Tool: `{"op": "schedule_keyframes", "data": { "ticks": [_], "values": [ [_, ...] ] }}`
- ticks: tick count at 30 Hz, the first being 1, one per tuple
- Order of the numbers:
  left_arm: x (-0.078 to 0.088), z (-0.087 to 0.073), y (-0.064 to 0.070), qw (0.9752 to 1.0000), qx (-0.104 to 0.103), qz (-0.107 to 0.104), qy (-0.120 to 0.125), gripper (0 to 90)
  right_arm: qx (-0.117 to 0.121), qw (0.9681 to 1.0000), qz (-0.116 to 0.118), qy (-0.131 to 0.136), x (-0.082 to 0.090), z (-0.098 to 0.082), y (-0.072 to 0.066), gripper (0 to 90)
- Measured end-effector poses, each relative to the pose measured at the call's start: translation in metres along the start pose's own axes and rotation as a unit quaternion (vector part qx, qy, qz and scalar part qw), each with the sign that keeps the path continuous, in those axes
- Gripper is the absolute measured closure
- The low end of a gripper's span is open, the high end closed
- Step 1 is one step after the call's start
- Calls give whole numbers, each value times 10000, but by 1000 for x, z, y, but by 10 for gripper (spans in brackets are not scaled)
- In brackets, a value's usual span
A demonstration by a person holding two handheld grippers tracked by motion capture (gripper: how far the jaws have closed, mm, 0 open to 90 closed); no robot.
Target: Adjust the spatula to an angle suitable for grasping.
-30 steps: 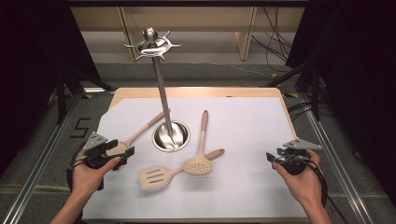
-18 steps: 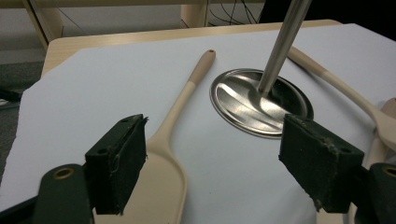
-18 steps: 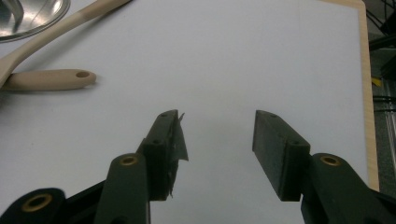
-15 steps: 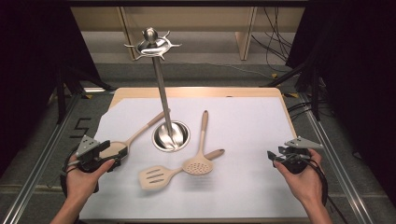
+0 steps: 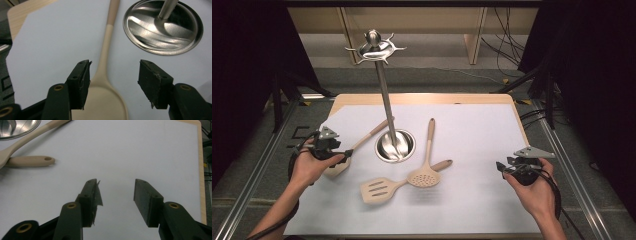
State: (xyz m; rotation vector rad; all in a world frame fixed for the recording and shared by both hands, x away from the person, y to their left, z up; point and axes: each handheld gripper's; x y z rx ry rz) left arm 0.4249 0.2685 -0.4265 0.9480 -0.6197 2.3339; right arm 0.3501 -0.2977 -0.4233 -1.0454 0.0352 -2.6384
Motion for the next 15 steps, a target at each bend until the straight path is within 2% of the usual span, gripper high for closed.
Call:
{"op": "schedule_keyframes", "data": {
  "ticks": [1, 2, 4, 5, 6, 8, 10, 12, 13, 14, 15],
  "values": [
    [-2, 4, -3, 9999, -47, -101, -86, 436, -143, 9999, 17, -46, 1, 0, -2, 549],
    [-3, 7, -6, 9997, -108, -156, -182, 452, -163, 9999, -5, -31, 1, 0, -2, 549],
    [-9, 14, -12, 9987, -222, -296, -359, 466, -171, 9998, 10, -46, 0, 0, -2, 550],
    [-12, 16, -14, 9977, -286, -349, -513, 473, -41, 10000, 12, -12, -1, -1, 0, 550],
    [-17, 21, -20, 9945, -470, -498, -792, 486, -77, 10000, 34, -46, -1, -1, -1, 551],
    [-21, 23, -20, 9939, -439, -532, -861, 492, -96, 9999, 25, -32, -1, 0, -2, 551],
    [-29, 27, -23, 9900, -580, -597, -1143, 513, -118, 9999, 17, -59, 0, 0, -3, 552],
    [-38, 29, -22, 9883, -563, -650, -1258, 530, -120, 9999, 37, -56, 0, 0, -3, 552],
    [-46, 30, -22, 9854, -633, -706, -1415, 537, -125, 9999, 30, -77, -1, 0, -3, 553],
    [-46, 30, -22, 9854, -633, -706, -1415, 539, -125, 9999, 30, -77, -1, 0, -3, 553],
    [-52, 31, -22, 9834, -647, -771, -1513, 539, -124, 9999, 24, -78, -1, 0, -3, 553]
  ]
}}
Point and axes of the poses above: each handheld gripper's, and its own axes: x roughly backward along the jaws, z roughly out of its top, y roughly to its right, and after that the axes turned 13 degrees about -x, right-handed
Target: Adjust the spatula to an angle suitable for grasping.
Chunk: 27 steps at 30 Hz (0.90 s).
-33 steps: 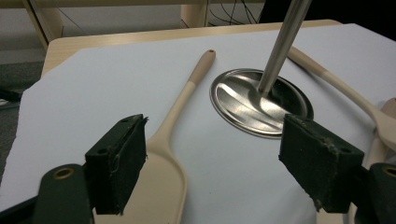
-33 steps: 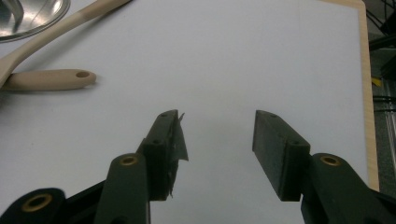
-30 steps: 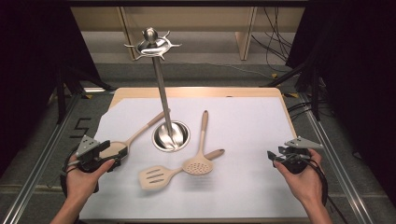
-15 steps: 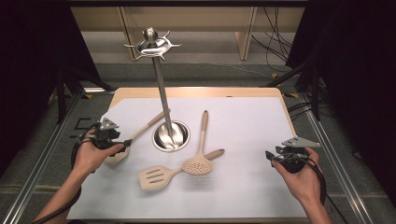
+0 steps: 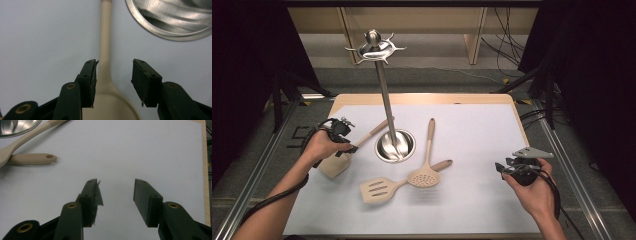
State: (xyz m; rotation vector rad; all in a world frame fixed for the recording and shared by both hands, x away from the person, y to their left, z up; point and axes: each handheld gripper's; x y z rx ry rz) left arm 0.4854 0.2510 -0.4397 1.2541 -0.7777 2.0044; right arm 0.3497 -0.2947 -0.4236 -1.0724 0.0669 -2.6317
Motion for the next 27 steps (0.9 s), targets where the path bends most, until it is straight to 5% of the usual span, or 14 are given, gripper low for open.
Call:
{"op": "schedule_keyframes", "data": {
  "ticks": [2, 8, 15, 16, 19, 22, 24, 25, 27],
  "values": [
    [-8, 4, -2, 10000, 4, -10, -63, 545, 123, 9999, -15, 32, -1, 0, 1, 554],
    [-26, 14, -5, 9995, 3, -115, -311, 551, -5, 10000, 19, 22, 0, 0, 1, 554],
    [-36, 19, -8, 9985, 273, -222, -429, 568, 101, 9999, -2, 40, 0, -1, 2, 554],
    [-36, 21, -10, 9982, 167, -265, -505, 583, -183, 9998, 26, -62, 0, -2, -2, 554],
    [-36, 23, -9, 9973, 286, -337, -581, 602, -174, 9998, 31, -14, -1, -2, -2, 554],
    [-37, 26, -7, 9973, 231, -224, -663, 635, -275, 9996, 23, -99, 0, -2, -4, 553],
    [-37, 26, -9, 9970, 82, -72, -763, 724, -115, 9999, 44, -40, 0, -2, -2, 553],
    [-37, 26, -7, 9967, 305, -67, -746, 742, -18, 10000, 39, 47, -2, -2, -1, 553],
    [-37, 26, -6, 9966, 322, -33, -752, 769, 4, 10000, 41, -36, -1, -3, -1, 553]
  ]
}}
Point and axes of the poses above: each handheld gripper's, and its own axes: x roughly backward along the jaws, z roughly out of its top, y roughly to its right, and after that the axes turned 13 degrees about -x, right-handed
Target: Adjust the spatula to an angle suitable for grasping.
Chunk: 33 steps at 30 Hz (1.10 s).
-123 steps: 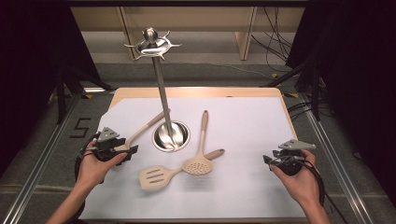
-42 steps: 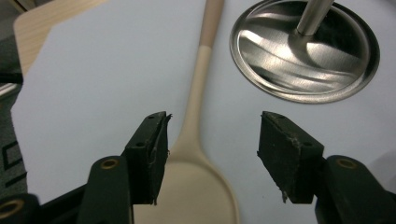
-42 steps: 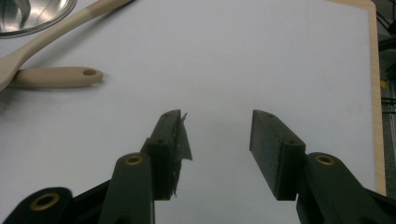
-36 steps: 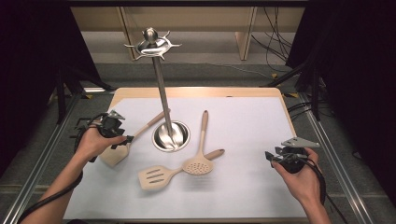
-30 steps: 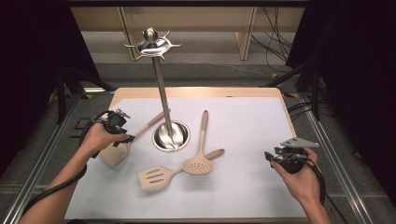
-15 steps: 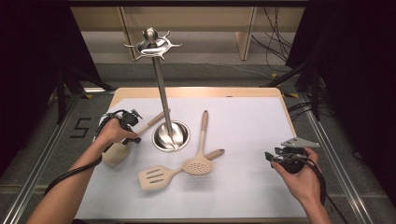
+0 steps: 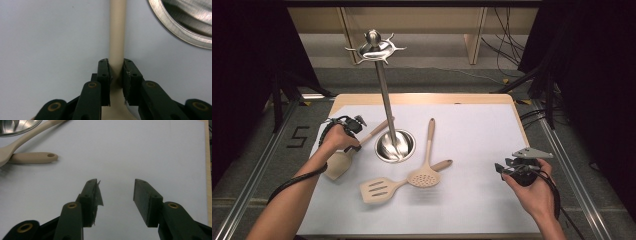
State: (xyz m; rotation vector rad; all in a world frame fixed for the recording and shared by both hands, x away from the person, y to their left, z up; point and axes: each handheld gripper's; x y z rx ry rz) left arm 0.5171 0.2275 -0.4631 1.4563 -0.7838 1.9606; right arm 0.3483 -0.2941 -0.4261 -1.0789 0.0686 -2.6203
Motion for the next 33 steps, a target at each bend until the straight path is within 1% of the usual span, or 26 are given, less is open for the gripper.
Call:
{"op": "schedule_keyframes", "data": {
  "ticks": [2, 3, 5, 6, 7, 8, 9, 10, 11, 12, 13, 14, 15, 18, 21, 22, 23, 24, 26, 27, 28, 29, 30, 31, 32, 33],
  "values": [
    [0, 0, 2, 10000, 18, 49, -8, 772, -41, 10000, -3, -13, 0, 0, 0, 553],
    [-1, -1, 3, 9999, 81, 103, 79, 773, 142, 9998, -55, 92, 0, 1, 2, 553],
    [1, -2, 3, 9997, 205, 92, 39, 776, 52, 10000, -52, 54, 1, 1, 2, 553],
    [-1, -4, 3, 9994, 250, 118, 215, 776, 54, 10000, -52, 54, 1, 1, 2, 553],
    [1, -4, 2, 9993, 343, 67, 101, 777, 54, 10000, -54, 52, 1, 1, 2, 553],
    [2, -5, 0, 9995, 288, 33, 113, 778, 22, 10000, -67, 14, 1, 1, 1, 553],
    [1, -7, 1, 9990, 388, 60, 229, 778, 22, 10000, -67, 14, 1, 1, 1, 553],
    [3, -9, 1, 9987, 465, 17, 226, 779, 30, 10000, -55, 13, 0, 1, 1, 553],
    [4, -11, -1, 9990, 344, 33, 278, 779, 31, 10000, -59, 5, 0, 1, 1, 553],
    [3, -14, 2, 9978, 534, 44, 403, 779, -122, 9999, -13, -45, 0, 0, -1, 553],
    [4, -15, 0, 9978, 430, 122, 488, 779, -135, 9999, -10, -51, 0, 0, -2, 553],
    [6, -19, 0, 9972, 486, 71, 562, 780, -102, 9999, -14, -32, 0, 1, -1, 553],
    [8, -22, -2, 9973, 377, 50, 620, 779, 52, 10000, -46, 28, -1, 1, 1, 553],
    [15, -31, 0, 9939, 571, 24, 946, 779, -184, 9998, -18, -54, 0, 0, -3, 553],
    [24, -43, 2, 9872, 766, 4, 1401, 780, -153, 9999, 12, -36, 0, 1, -4, 553],
    [27, -47, 4, 9835, 886, 53, 1576, 780, -144, 9999, 3, -35, 0, 1, -4, 553],
    [30, -52, 5, 9808, 915, 59, 1721, 779, -142, 9999, -1, -31, 0, 1, -4, 553],
    [33, -55, 6, 9792, 904, 93, 1815, 779, -142, 9999, -1, -31, 0, 1, -4, 553],
    [41, -64, 12, 9703, 990, 211, 2196, 779, -75, 10000, -51, 8, 0, 1, -3, 553],
    [45, -68, 14, 9683, 997, 248, 2276, 780, -77, 10000, -27, -7, 0, 1, -3, 553],
    [49, -72, 15, 9660, 959, 286, 2385, 779, 89, 9999, -34, 118, -3, 0, -2, 553],
    [54, -76, 17, 9631, 931, 308, 2505, 779, -141, 9999, 41, 1, -1, 1, -5, 553],
    [57, -79, 20, 9583, 965, 334, 2668, 779, -61, 10000, 1, 0, -2, 1, -5, 553],
    [59, -81, 23, 9510, 1087, 331, 2876, 779, -61, 10000, 1, 0, -2, 1, -5, 553],
    [63, -84, 27, 9450, 1102, 412, 3052, 779, -9, 10000, -10, 78, -3, 0, -4, 553],
    [66, -87, 31, 9416, 1080, 422, 3162, 779, -46, 10000, 0, 68, -3, 0, -5, 553]
  ]
}}
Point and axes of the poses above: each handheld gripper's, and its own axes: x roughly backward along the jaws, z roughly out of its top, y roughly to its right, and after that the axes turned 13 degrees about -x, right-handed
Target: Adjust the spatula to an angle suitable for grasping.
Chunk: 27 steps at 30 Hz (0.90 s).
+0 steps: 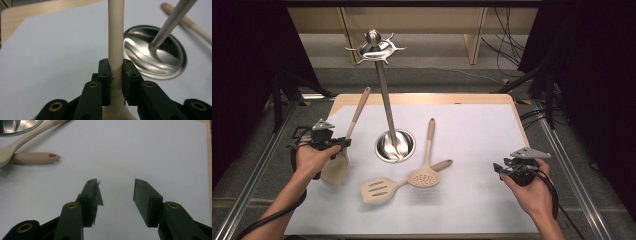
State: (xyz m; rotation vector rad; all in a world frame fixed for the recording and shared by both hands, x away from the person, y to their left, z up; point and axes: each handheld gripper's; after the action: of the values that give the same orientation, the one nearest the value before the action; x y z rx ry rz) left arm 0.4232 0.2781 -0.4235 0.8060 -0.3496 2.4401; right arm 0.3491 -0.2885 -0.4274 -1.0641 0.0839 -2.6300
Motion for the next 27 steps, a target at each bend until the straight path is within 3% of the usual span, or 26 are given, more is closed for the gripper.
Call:
{"op": "schedule_keyframes", "data": {
  "ticks": [5, 10, 15, 16, 18, 19, 20, 21, 22, 24, 25, 27],
  "values": [
    [22, -4, 16, 9981, -97, 153, 589, 779, -17, 10000, -5, 13, 0, 0, 0, 553],
    [41, -8, 29, 9937, -97, 256, 1084, 779, 2, 10000, -4, 7, 0, 0, 0, 553],
    [56, -8, 45, 9876, -213, 333, 1518, 779, 35, 10000, -8, -21, -1, 0, 1, 553],
    [59, -8, 47, 9861, -223, 344, 1608, 779, 198, 9998, 0, 3, -1, 1, 4, 553],
    [65, -6, 52, 9835, -263, 373, 1748, 779, 116, 9999, 42, -35, -1, 2, 2, 553],
    [67, -5, 54, 9821, -288, 387, 1823, 779, 157, 9999, 63, -6, -1, 2, 2, 553],
    [69, -4, 56, 9807, -317, 381, 1889, 779, 345, 9994, 71, 39, -3, 2, 4, 553],
    [70, -3, 58, 9792, -345, 378, 1964, 779, 343, 9994, 69, 51, -3, 2, 4, 553],
    [72, -2, 60, 9784, -391, 390, 1992, 779, 102, 9999, 41, -76, -1, 2, 1, 553],
    [76, 1, 64, 9765, -464, 424, 2062, 779, 111, 9999, -3, -78, -1, 1, 1, 553],
    [76, 2, 66, 9744, -469, 403, 2161, 779, 108, 9999, -1, -78, -1, 1, 1, 553],
    [79, 5, 69, 9739, -441, 412, 2188, 779, 104, 9999, 6, -73, -1, 1, 1, 553]
  ]
}}
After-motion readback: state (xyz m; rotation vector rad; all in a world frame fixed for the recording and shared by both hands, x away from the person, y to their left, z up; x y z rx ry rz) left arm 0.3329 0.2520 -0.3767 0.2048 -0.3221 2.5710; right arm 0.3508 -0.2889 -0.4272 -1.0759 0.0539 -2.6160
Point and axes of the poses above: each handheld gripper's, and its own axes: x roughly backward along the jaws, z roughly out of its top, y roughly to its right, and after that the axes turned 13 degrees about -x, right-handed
